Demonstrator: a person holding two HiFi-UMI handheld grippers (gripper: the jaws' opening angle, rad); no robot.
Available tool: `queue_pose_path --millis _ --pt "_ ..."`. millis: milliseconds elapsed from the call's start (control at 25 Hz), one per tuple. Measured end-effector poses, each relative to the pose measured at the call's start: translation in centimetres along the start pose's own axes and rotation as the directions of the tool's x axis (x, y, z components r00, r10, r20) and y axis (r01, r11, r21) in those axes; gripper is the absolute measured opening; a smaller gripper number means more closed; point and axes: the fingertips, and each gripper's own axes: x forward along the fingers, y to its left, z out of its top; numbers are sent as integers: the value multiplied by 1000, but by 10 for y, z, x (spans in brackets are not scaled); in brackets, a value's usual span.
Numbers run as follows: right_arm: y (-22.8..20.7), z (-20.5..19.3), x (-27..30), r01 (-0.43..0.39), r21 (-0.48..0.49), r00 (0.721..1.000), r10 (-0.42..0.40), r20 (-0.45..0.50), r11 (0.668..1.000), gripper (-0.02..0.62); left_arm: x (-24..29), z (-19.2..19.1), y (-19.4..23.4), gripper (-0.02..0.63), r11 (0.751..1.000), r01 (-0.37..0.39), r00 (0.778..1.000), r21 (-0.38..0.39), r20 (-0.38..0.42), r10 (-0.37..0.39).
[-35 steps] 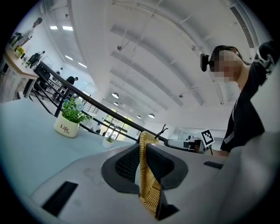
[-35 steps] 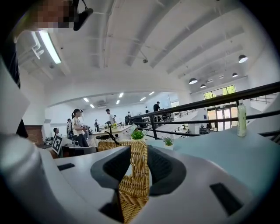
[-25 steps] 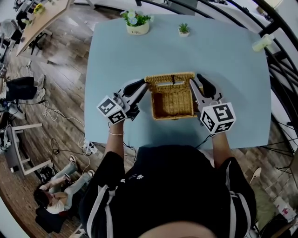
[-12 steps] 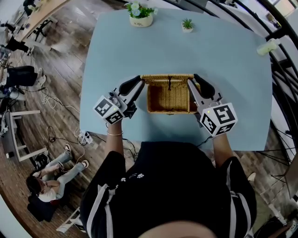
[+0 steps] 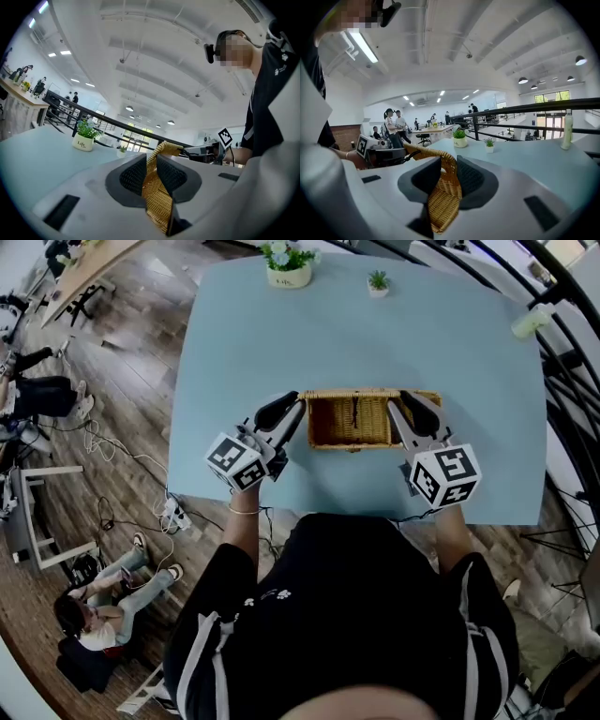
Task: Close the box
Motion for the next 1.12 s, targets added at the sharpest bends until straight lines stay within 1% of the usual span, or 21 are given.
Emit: queue_pose_path --millis 400,880,1120 --pt "11 -28 -16 21 48 998 -19 -54 999 104 -14 -23 -14 52 999 -16 999 -37 -40 14" --pt "19 -56 -26 6 77 994 3 -111 997 101 -27 -43 -26 52 994 -55 997 -92 -55 50" --pt "19 -66 -28 7 95 991 6 -134 995 100 -29 -53 -29 52 993 -57 996 -102 -73 49"
